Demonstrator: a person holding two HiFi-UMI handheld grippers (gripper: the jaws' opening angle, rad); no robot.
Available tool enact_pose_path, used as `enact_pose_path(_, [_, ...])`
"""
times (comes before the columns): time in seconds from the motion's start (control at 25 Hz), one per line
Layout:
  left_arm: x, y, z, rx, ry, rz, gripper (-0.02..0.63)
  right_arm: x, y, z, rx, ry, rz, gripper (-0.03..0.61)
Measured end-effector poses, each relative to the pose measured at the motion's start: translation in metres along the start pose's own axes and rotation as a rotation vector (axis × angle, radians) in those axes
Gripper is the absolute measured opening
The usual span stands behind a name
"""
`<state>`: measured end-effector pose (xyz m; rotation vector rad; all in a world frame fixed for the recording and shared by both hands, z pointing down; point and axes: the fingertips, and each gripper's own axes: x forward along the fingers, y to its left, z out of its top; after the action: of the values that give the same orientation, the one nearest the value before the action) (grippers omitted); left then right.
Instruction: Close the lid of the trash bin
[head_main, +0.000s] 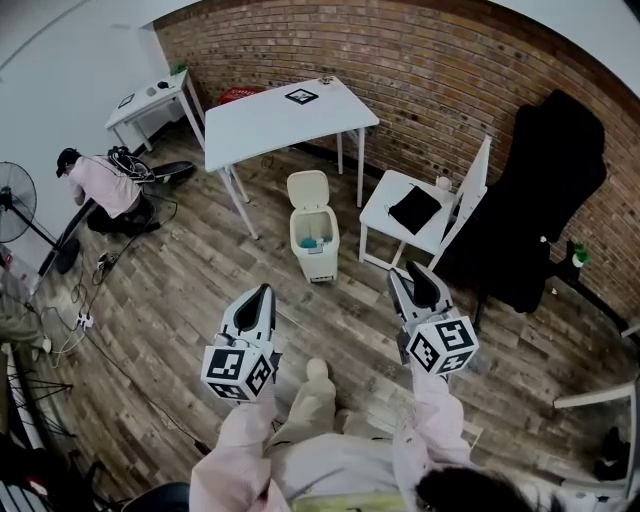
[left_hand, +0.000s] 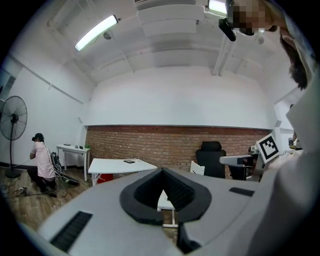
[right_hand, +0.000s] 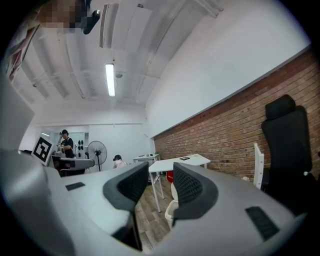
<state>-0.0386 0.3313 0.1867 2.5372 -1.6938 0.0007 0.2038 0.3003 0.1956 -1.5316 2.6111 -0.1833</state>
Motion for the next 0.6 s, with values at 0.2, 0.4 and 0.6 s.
enact_pose_path(0.2, [0.035, 0.03, -0.012, -0.029, 0.03, 0.001, -0.008, 0.043, -0.012, -0.016, 0.032, 0.028, -0.013, 0.155])
enact_pose_path(0.4, [0.07, 0.063, -0.027, -0.055, 0.068, -0.013, -0.008, 0.089, -0.02, -0.031, 0.041, 0.061, -0.031, 0.164])
enact_pose_path(0.6, [0.106, 0.093, -0.031, -0.074, 0.089, -0.021, -0.008, 0.131, -0.028, -0.033, 0.064, 0.057, -0.044, 0.175])
